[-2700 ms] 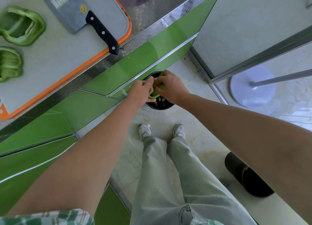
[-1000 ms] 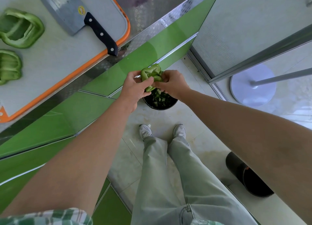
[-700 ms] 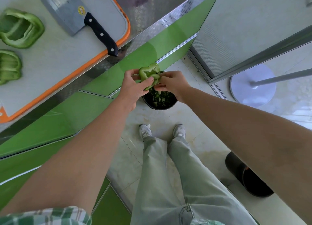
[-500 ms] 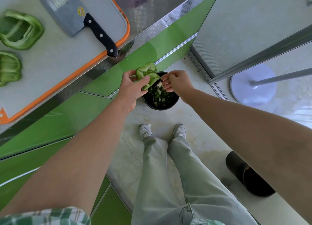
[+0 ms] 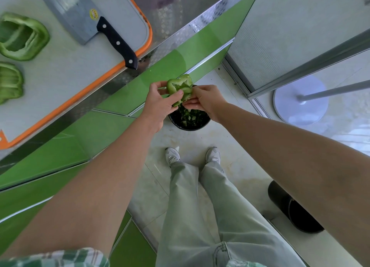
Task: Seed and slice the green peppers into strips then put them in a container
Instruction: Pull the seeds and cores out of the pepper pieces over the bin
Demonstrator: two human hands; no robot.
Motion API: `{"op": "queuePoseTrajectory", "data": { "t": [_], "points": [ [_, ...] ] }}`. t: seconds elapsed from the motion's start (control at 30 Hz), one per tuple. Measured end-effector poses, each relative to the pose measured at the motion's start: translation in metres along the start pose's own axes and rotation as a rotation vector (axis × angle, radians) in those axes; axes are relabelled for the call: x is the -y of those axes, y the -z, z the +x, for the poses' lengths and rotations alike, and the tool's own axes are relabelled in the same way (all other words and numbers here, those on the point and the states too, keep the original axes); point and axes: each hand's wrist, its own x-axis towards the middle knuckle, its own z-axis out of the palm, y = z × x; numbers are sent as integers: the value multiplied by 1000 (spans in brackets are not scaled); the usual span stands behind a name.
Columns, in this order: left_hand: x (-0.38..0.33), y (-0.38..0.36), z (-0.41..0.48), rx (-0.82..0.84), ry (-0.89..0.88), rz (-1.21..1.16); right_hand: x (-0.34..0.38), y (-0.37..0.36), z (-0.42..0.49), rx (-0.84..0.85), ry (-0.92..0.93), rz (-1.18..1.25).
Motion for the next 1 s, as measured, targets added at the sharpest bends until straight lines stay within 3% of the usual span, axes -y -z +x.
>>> {"op": "queuePoseTrajectory", "data": {
  "t": [0.07, 0.17, 0.33, 0.57, 0.7, 0.87, 1.0],
  "points": [
    [1, 1, 1, -16, 15, -20, 0, 4, 1, -73, -12, -6],
    [3, 6, 3, -51, 46, -47, -6, 14, 4, -138, 61, -278],
    [5, 8, 5, -75, 84, -125, -10, 4, 2, 64, 161, -464],
    [3, 15, 7, -88, 104, -132, -5, 6, 1, 52, 121, -127],
    [8, 14, 5, -58, 127, -147, -7, 4, -1, 101, 182, -329],
    [8, 11, 2, -70, 145, -193, -4, 2, 0, 32, 177, -268],
    [5, 13, 0, -61, 149, -215, -6, 1, -7, 99, 266, -454]
  ]
}}
